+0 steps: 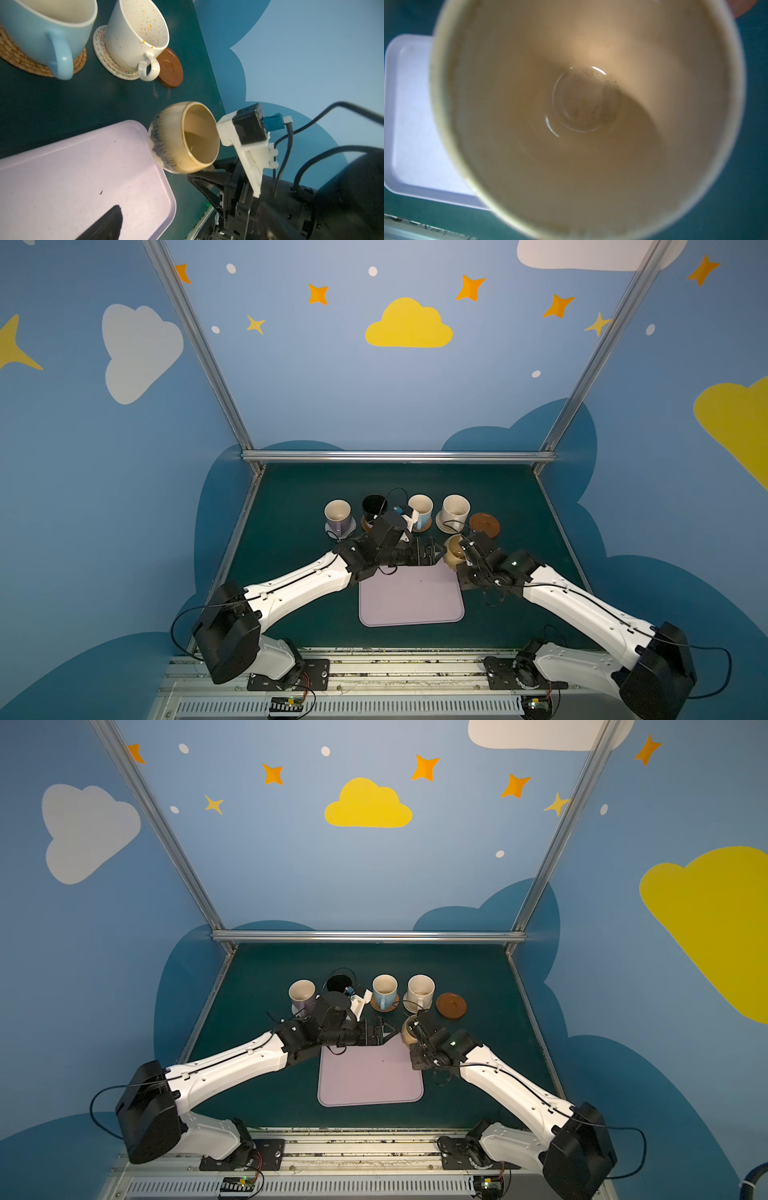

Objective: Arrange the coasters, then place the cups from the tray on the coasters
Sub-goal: 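Lift the cream mug and carry it toward the brown wooden coaster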

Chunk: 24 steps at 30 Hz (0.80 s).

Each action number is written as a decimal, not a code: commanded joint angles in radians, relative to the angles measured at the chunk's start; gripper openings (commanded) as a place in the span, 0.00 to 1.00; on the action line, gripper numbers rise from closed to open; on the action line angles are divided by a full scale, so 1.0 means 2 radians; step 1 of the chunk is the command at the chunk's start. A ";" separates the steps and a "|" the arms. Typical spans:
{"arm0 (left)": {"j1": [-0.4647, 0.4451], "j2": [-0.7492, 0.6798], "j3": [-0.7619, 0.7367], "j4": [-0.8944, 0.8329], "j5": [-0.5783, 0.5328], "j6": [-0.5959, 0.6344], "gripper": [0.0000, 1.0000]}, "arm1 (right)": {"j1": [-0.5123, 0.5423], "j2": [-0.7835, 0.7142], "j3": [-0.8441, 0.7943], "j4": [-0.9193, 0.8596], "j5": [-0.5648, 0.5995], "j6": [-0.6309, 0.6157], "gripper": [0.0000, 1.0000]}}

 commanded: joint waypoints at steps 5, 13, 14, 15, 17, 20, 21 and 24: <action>-0.001 0.038 0.053 0.017 0.014 0.006 1.00 | -0.069 -0.006 0.027 0.046 -0.039 -0.034 0.00; -0.006 0.082 0.113 -0.018 0.034 0.037 1.00 | -0.152 0.006 0.053 0.063 -0.056 -0.061 0.00; -0.005 0.086 0.117 -0.019 0.036 0.038 1.00 | -0.162 0.008 0.059 0.063 -0.060 -0.065 0.00; -0.006 0.092 0.124 -0.022 0.039 0.039 1.00 | -0.173 0.012 0.066 0.062 -0.063 -0.070 0.00; -0.005 0.101 0.138 -0.027 0.043 0.042 1.00 | -0.190 0.019 0.078 0.060 -0.066 -0.078 0.00; -0.005 0.117 0.160 -0.031 0.049 0.048 1.00 | -0.211 0.029 0.090 0.064 -0.073 -0.088 0.00; -0.005 0.123 0.168 -0.034 0.051 0.050 1.00 | -0.218 0.032 0.093 0.066 -0.076 -0.090 0.00; -0.003 0.144 0.191 -0.037 0.059 0.051 1.00 | -0.238 0.048 0.111 0.068 -0.086 -0.097 0.00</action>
